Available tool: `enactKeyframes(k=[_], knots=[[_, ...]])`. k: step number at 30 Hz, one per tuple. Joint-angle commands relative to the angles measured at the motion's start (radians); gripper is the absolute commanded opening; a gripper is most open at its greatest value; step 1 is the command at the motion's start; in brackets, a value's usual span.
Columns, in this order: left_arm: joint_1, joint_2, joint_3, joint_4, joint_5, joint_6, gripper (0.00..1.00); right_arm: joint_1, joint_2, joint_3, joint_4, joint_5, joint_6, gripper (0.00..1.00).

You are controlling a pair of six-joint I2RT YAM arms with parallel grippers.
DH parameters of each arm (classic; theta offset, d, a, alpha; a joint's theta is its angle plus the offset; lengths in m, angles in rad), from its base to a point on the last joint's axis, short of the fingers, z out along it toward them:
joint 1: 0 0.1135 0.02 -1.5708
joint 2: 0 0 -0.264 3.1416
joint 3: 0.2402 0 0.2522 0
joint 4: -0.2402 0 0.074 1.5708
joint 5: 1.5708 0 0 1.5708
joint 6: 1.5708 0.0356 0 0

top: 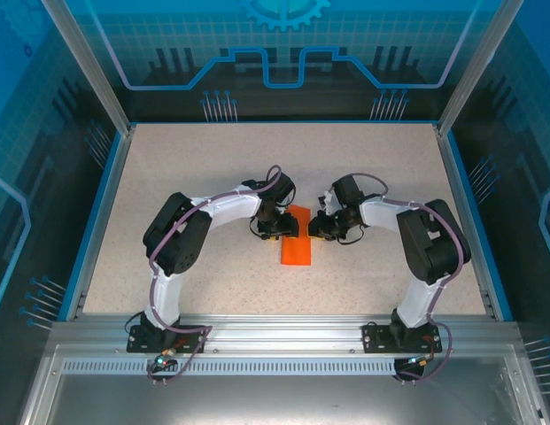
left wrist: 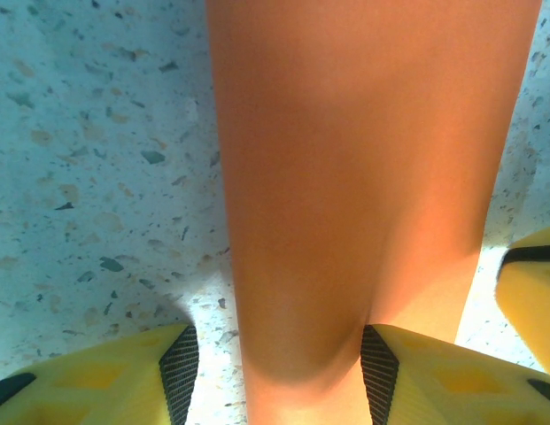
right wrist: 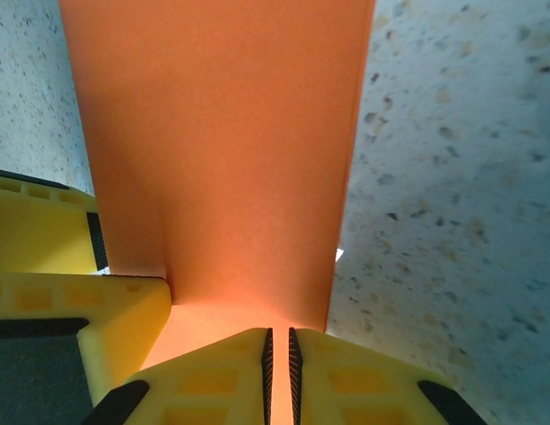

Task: Fold a paper plane with a square sheet of paper (fold left side to right side)
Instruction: Hold the square sheet of paper at the center of the table, then first fold the square sheet of paper in half at the center of the table.

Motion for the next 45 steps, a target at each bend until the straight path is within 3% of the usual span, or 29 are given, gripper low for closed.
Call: enactKeyframes(k=[1,10,21,27,35,45], knots=[[-0.035,0.056,0.008,0.037,0.036,0.016,0.56,0.018,0.039,0.036,-0.005,-0.026,0.005,0.15],[-0.035,0.033,0.011,0.029,0.028,0.020,0.56,0.025,0.099,0.063,-0.106,0.049,-0.027,0.15],[0.016,-0.179,0.007,-0.034,-0.025,0.050,0.62,0.023,0.130,0.039,-0.127,0.079,-0.035,0.14],[0.015,-0.213,-0.035,0.038,0.087,0.057,0.50,0.023,0.126,0.040,-0.129,0.081,-0.038,0.14],[0.003,-0.104,-0.035,0.157,0.226,0.010,0.39,0.023,0.128,0.040,-0.126,0.079,-0.037,0.15],[0.003,-0.023,-0.056,0.126,0.148,0.013,0.35,0.022,0.126,0.040,-0.132,0.085,-0.038,0.15]])
